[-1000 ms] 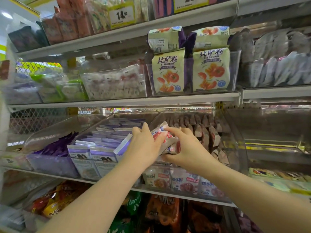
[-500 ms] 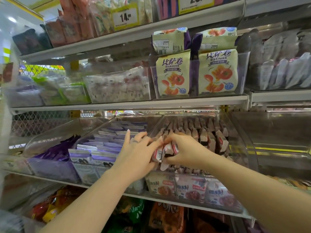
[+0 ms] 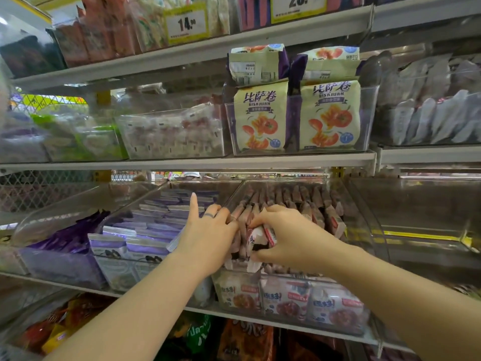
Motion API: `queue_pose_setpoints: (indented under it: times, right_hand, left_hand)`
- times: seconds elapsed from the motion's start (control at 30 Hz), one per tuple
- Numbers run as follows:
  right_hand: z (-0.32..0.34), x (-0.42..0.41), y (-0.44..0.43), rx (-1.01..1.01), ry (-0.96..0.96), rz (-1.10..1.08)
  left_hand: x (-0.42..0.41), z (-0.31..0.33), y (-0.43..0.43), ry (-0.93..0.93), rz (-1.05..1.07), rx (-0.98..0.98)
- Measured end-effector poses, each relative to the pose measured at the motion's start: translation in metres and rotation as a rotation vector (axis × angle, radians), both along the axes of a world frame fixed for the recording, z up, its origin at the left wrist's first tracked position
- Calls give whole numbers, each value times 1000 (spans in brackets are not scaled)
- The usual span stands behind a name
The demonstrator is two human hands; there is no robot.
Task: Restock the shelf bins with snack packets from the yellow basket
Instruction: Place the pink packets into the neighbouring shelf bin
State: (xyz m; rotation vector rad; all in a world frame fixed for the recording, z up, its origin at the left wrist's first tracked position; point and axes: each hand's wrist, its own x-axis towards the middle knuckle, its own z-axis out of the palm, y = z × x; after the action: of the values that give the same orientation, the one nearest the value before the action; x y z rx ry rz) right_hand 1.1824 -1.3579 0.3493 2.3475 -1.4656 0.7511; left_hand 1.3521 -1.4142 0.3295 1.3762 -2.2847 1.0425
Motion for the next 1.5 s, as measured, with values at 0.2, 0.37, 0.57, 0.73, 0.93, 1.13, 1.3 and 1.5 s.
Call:
queue_pose_setpoints:
  times: [0.2,0.37,0.57,0.73,0.93,1.13,1.3,1.5]
  right_hand:
    - [-2,-1,-6,31,-35,-30]
    - [-25,16,-29,46,-169,-84]
    - [-1,-7,-18,218,-33,-109]
    - [23,-19,15,131,59,-150]
    - [48,-71,44,-41,151,-469]
    - [42,-80,3,48,182,-652]
    - [42,-76,-9,277,274,-655]
    - [41,-77,2,316,534,-692]
  left_hand:
    - [3,7,17,269,-169,420]
    - [-1,0,17,390,-269,431]
    - [6,-8,-2,184,-271,245]
    - [7,-11,-6,-4,-387,67]
    - [17,-1,-8,30,-247,69]
    - [11,-9,-2,81,-249,143]
    - [12,-10,-1,121,-267,166]
    - [12,-12,-4,119,-287,148]
